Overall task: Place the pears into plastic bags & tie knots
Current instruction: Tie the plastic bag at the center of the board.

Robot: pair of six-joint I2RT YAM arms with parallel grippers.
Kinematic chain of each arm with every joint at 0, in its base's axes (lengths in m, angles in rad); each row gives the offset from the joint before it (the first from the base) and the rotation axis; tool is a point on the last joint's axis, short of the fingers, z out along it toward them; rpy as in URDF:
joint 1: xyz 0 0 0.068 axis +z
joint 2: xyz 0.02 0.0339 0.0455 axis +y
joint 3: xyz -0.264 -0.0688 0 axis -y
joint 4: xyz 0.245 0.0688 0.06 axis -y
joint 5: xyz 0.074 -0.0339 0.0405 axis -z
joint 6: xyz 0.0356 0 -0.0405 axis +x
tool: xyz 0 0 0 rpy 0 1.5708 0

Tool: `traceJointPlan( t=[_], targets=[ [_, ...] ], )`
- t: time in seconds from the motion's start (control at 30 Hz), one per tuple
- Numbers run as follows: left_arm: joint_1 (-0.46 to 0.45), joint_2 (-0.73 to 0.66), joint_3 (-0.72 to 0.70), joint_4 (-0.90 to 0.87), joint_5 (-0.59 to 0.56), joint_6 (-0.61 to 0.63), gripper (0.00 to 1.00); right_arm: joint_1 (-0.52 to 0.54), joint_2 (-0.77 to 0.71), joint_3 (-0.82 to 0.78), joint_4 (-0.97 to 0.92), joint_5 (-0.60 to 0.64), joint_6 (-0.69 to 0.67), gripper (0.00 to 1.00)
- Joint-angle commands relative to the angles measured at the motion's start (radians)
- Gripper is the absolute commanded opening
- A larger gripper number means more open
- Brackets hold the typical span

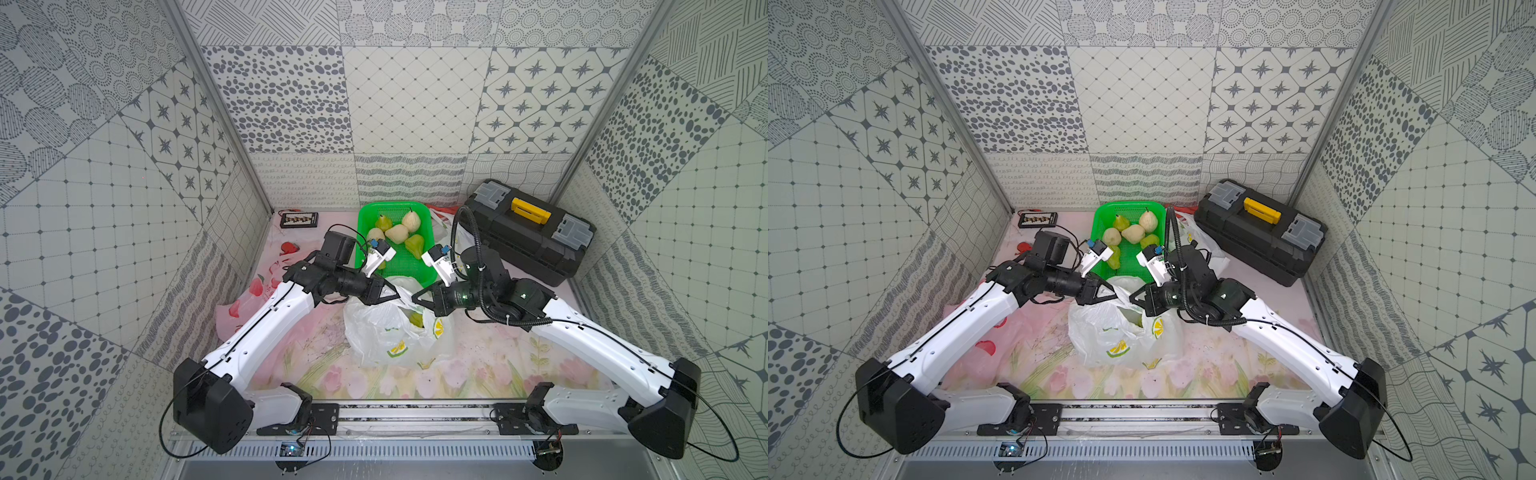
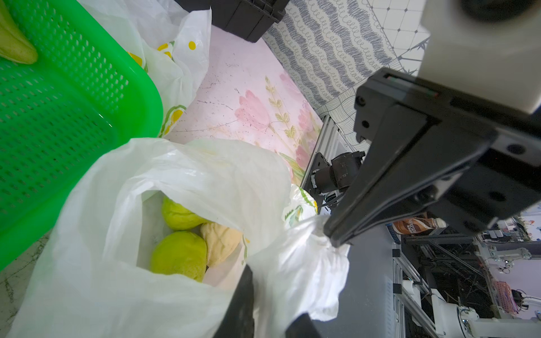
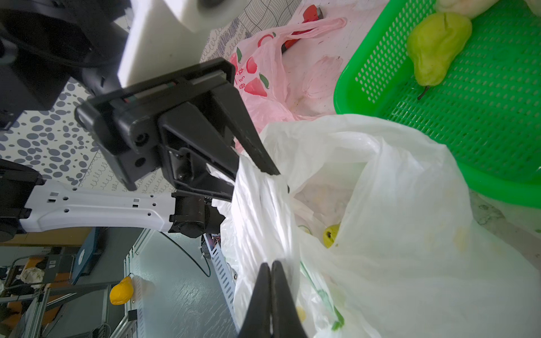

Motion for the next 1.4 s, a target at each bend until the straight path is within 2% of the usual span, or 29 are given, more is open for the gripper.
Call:
traceJointPlan(
  t=[0.0,0.4,0.63,0.77,0.9,1.03,1.37],
  targets=[
    [-0.001,-0.014,0.0,0.028,0.055,0.038,0.16,-0.016,-0.025,0.035,-0.028,-0.002,-0.011,0.0],
    [-0.002,-0.011,0.001,-0.011,0.055,0.068,0.12,-0.069,-0.046,0.066,-0.078,-0.001,-0.025,0.0],
    [-0.001,-0.025,-0.02,-0.028,0.06,0.086,0.14,-0.112,-0.067,0.061,-0.085,0.012,-0.014,0.0],
    [-0.001,-0.019,-0.02,-0.029,0.062,0.087,0.02,-0.107,-0.069,0.066,-0.077,-0.022,0.003,0.0],
    [-0.003,-0.008,-0.007,0.018,0.042,0.044,0.0,0.002,-0.061,0.07,-0.087,-0.02,-0.013,0.0],
    [-0.001,-0.001,-0.006,0.081,0.011,-0.014,0.0,0.101,-0.062,-0.017,-0.017,0.013,-0.013,0.0],
    [-0.002,-0.016,-0.024,0.16,0.008,-0.095,0.0,0.127,0.021,-0.203,0.193,0.175,-0.104,0.0]
  ],
)
